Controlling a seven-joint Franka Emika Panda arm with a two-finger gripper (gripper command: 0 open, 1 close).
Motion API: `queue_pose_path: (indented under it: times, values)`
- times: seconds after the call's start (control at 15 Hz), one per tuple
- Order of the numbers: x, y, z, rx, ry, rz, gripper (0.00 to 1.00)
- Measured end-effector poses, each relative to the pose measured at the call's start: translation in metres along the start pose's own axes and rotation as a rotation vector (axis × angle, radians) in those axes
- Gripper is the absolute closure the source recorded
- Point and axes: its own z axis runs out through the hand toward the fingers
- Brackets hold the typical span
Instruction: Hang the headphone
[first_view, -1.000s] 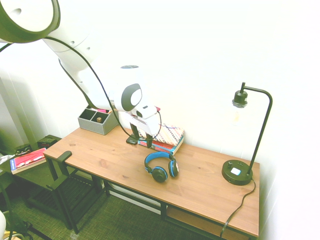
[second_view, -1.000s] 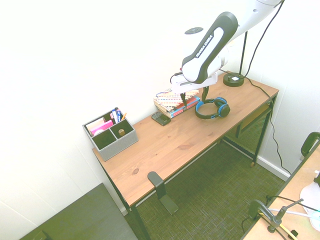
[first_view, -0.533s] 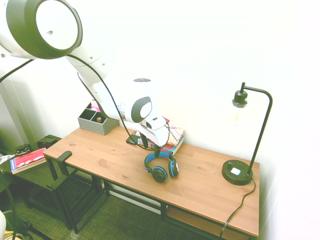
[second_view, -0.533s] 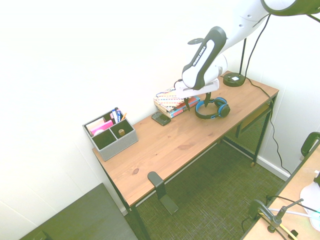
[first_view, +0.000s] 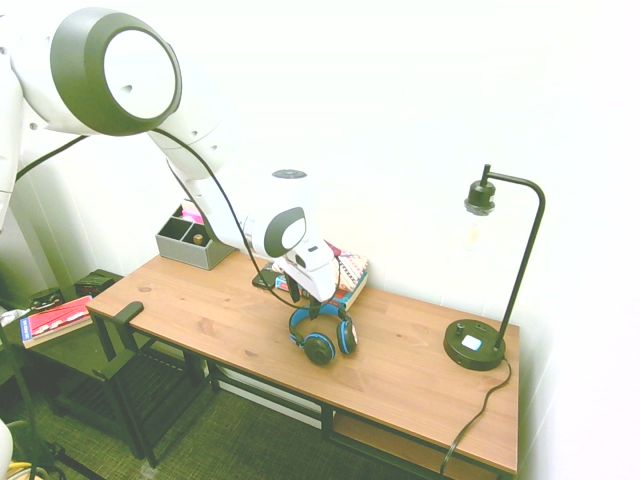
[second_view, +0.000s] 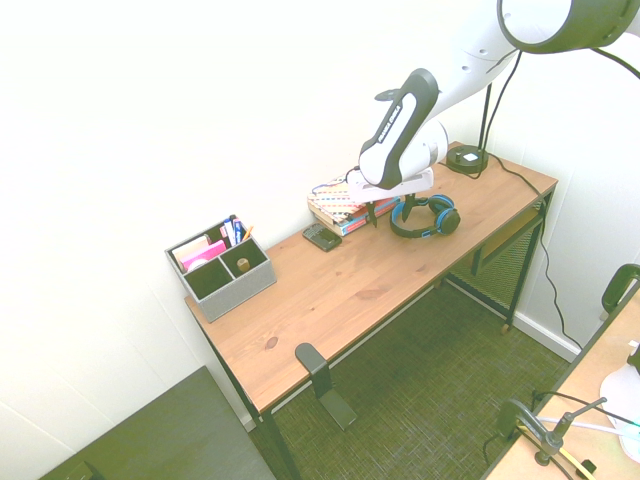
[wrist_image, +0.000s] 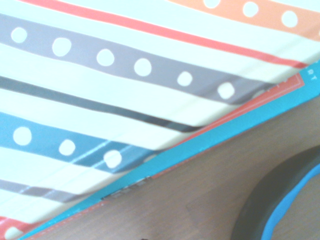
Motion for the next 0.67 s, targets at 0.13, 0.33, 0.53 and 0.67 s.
queue_pose_path:
  times: [0.13, 0.33, 0.53, 0.67]
  values:
    - [0.001, -0.002, -0.001, 0.003, 0.001, 0.000, 1.00]
    - [0.003, 0.000, 0.003, -0.001, -0.004, 0.007, 1.00]
    - [0.007, 0.003, 0.008, -0.010, -0.005, 0.009, 1.00]
    - [0.011, 0.005, 0.010, -0.012, -0.008, 0.013, 1.00]
